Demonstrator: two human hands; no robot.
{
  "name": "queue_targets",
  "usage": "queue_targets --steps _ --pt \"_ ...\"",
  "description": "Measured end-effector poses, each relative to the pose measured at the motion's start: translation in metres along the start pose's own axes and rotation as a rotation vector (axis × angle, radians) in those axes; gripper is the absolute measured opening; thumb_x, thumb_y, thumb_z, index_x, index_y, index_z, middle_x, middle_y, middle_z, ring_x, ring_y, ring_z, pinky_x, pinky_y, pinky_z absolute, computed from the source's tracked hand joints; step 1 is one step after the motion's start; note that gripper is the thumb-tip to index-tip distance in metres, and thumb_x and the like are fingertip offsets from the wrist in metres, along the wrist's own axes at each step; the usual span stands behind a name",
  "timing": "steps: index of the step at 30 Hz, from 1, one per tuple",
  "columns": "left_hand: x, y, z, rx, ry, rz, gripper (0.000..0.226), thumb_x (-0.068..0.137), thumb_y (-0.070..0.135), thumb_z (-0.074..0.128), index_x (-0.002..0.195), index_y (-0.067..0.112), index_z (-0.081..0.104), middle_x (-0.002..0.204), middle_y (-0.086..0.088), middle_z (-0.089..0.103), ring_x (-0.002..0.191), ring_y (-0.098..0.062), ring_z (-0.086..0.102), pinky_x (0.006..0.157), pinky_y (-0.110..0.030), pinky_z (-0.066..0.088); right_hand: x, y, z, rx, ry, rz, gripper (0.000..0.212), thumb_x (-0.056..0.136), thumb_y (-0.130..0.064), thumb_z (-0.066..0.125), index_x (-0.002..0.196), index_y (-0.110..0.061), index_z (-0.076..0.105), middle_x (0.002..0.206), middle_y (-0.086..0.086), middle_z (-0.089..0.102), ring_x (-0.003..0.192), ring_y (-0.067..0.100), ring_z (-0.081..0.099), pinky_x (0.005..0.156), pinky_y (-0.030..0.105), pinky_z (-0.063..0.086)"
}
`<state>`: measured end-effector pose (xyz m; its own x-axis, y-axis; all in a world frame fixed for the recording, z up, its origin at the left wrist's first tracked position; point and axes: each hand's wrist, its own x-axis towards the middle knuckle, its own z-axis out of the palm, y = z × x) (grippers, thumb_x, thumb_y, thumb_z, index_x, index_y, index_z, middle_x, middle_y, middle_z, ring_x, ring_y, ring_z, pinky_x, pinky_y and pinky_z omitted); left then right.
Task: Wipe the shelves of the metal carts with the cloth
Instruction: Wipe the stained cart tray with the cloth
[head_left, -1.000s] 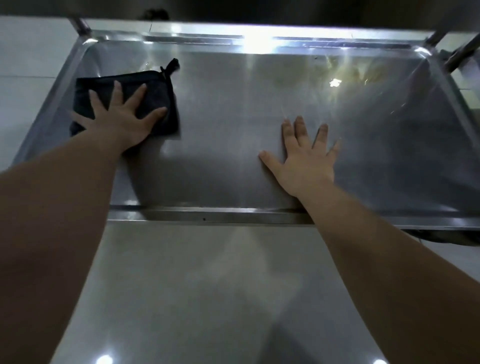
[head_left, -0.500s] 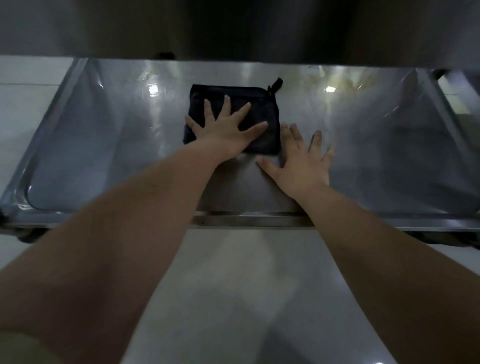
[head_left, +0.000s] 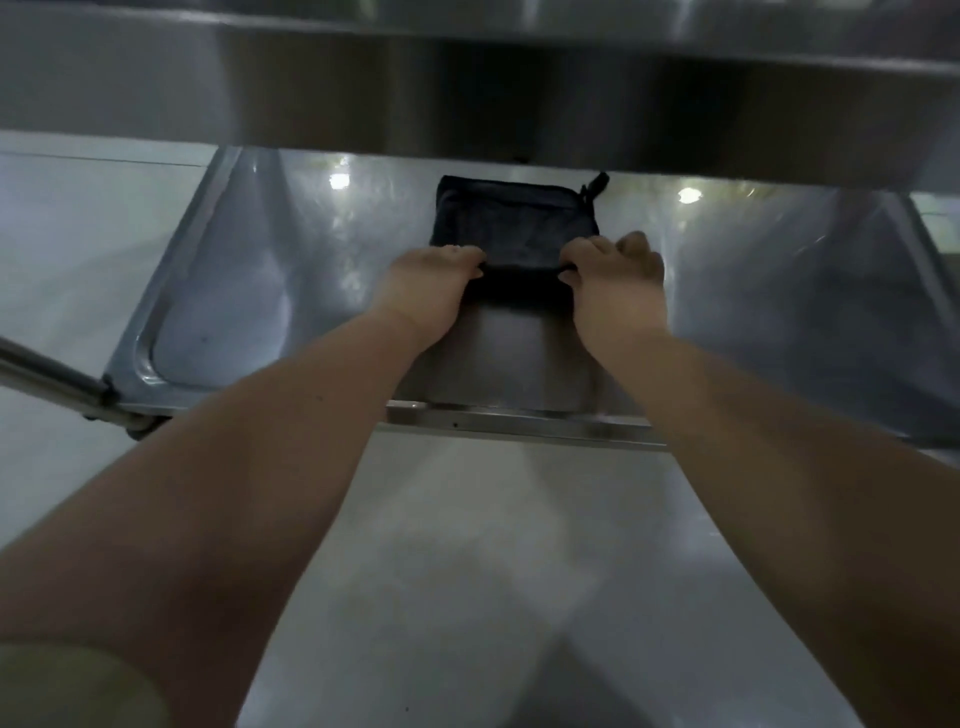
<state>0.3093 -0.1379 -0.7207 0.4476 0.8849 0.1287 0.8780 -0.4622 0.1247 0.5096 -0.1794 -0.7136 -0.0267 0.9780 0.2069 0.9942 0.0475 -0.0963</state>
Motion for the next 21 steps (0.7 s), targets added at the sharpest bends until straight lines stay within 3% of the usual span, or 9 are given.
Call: queue_targets --steps 2,5,9,12,15,19,21 --pt "-0.016 0.001 -0.015 -0.026 0.051 -0.012 0.021 0.101 0.016 0.046 0.113 0.01 0.062 0.1 -0.016 0.069 0.09 -0.038 0.063 0.079 -0.041 0.043 -0.013 -0.008 -0.017 0.05 0.024 -0.006 0.018 0.099 -0.021 0.048 0.111 -0.016 0.061 0.11 0.006 0.064 0.109 0.033 0.046 0.082 0.04 0.031" --pt "-0.06 0.004 -0.039 -0.08 0.106 -0.04 0.019 0.098 0.012 0.052 0.109 0.01 0.067 0.097 -0.014 0.072 0.087 -0.036 0.066 0.091 -0.041 0.04 -0.04 -0.029 -0.049 0.193 -0.024 -0.056 0.015 0.099 -0.02 0.051 0.107 -0.016 0.063 0.102 0.006 0.067 0.102 0.029 0.054 0.083 0.039 0.033" --pt "-0.123 0.005 -0.083 -0.051 0.2 -0.119 0.021 0.091 0.009 0.053 0.104 0.008 0.07 0.093 -0.011 0.069 0.086 -0.034 0.066 0.082 -0.041 0.038 -0.065 -0.055 -0.091 0.436 -0.148 -0.228 0.012 0.1 -0.012 0.049 0.103 -0.007 0.06 0.096 0.011 0.064 0.088 0.031 0.056 0.076 0.041 0.041" --pt "-0.169 0.0 -0.125 -0.024 0.263 -0.199 0.029 0.094 0.018 0.044 0.103 0.008 0.07 0.091 -0.011 0.068 0.085 -0.034 0.065 0.082 -0.042 0.033 -0.071 -0.083 -0.117 0.575 -0.248 -0.321 0.009 0.101 -0.014 0.046 0.101 -0.011 0.055 0.092 -0.001 0.051 0.086 0.017 0.048 0.072 0.032 0.037" --pt "-0.218 -0.005 -0.171 0.058 0.315 -0.281 0.029 0.097 0.021 0.045 0.101 0.013 0.072 0.091 -0.006 0.07 0.081 -0.03 0.066 0.083 -0.04 0.031 -0.072 -0.121 -0.14 0.685 -0.453 -0.388 0.01 0.103 -0.019 0.04 0.106 -0.024 0.049 0.101 -0.011 0.04 0.093 0.004 0.04 0.078 0.026 0.034" --pt "-0.272 -0.022 -0.249 0.128 0.262 -0.382 0.025 0.091 0.016 0.05 0.105 0.017 0.07 0.094 -0.003 0.069 0.077 -0.027 0.066 0.083 -0.04 0.03 -0.075 -0.18 -0.193 0.878 -0.698 -0.485 0.027 0.094 -0.039 0.054 0.117 -0.044 0.04 0.113 -0.014 0.044 0.106 0.003 0.045 0.08 0.014 0.037" --pt "-0.294 -0.03 -0.302 0.185 0.173 -0.406 0.03 0.084 0.011 0.05 0.107 0.018 0.067 0.094 -0.002 0.069 0.077 -0.025 0.065 0.083 -0.041 0.029 -0.081 -0.214 -0.233 0.915 -0.671 -0.546 0.035 0.089 -0.036 0.066 0.117 -0.037 0.045 0.109 -0.013 0.047 0.097 -0.004 0.046 0.075 0.011 0.037"
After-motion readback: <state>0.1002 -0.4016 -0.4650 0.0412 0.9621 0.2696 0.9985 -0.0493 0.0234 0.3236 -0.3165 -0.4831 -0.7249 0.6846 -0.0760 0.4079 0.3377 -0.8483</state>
